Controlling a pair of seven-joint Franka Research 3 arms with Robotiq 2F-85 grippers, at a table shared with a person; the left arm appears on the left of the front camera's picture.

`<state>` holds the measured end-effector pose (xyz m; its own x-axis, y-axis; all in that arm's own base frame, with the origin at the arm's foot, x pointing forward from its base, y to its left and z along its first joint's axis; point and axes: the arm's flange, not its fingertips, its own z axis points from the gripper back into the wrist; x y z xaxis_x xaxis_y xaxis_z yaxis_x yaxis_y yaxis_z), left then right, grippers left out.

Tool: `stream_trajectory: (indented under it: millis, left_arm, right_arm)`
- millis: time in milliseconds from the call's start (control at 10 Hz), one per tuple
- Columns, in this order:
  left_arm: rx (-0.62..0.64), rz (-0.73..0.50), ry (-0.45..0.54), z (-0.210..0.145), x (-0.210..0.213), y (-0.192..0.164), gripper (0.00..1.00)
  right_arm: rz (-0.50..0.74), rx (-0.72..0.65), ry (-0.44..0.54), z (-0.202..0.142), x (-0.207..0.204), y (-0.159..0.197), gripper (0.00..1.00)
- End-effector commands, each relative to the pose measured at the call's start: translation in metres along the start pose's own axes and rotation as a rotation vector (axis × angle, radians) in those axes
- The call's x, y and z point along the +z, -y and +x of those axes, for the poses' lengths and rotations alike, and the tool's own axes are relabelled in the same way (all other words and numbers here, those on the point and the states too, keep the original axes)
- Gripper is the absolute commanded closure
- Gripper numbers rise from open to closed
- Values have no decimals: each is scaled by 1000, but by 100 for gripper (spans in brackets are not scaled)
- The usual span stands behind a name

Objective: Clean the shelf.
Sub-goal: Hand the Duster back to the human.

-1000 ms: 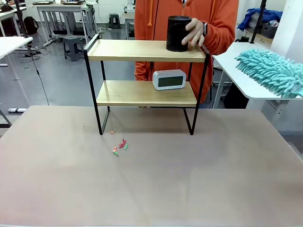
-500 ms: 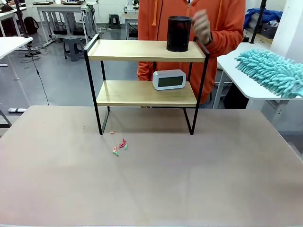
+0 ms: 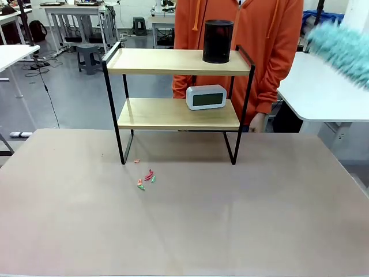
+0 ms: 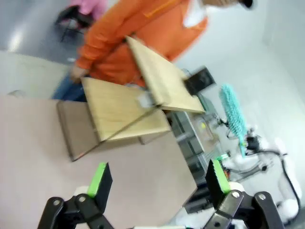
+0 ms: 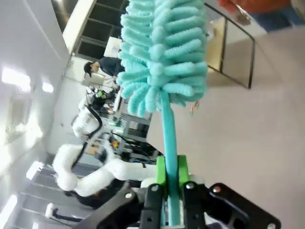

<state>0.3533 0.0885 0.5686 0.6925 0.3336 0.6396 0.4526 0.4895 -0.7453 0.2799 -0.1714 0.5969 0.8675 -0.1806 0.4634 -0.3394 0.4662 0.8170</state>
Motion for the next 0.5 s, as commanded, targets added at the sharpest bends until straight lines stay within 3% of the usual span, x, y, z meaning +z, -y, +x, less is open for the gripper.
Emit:
stream_trajectory:
  millis: [0,200,300,400]
  left_arm:
    - [-83,-158,-86,-5,-41,26,0]
    - [-124,-232,-145,-21,-67,47,0]
    - [-106,-276,-197,-28,-71,50,0]
    - [-112,-281,-221,-33,-73,48,0]
  right_arm:
    - [58,268,-147,21,-26,-60,88]
    - [221,523,-433,6,-68,-108,88]
    - [320,650,-653,-8,-85,-123,88]
    - [384,677,-850,-11,-94,-121,88]
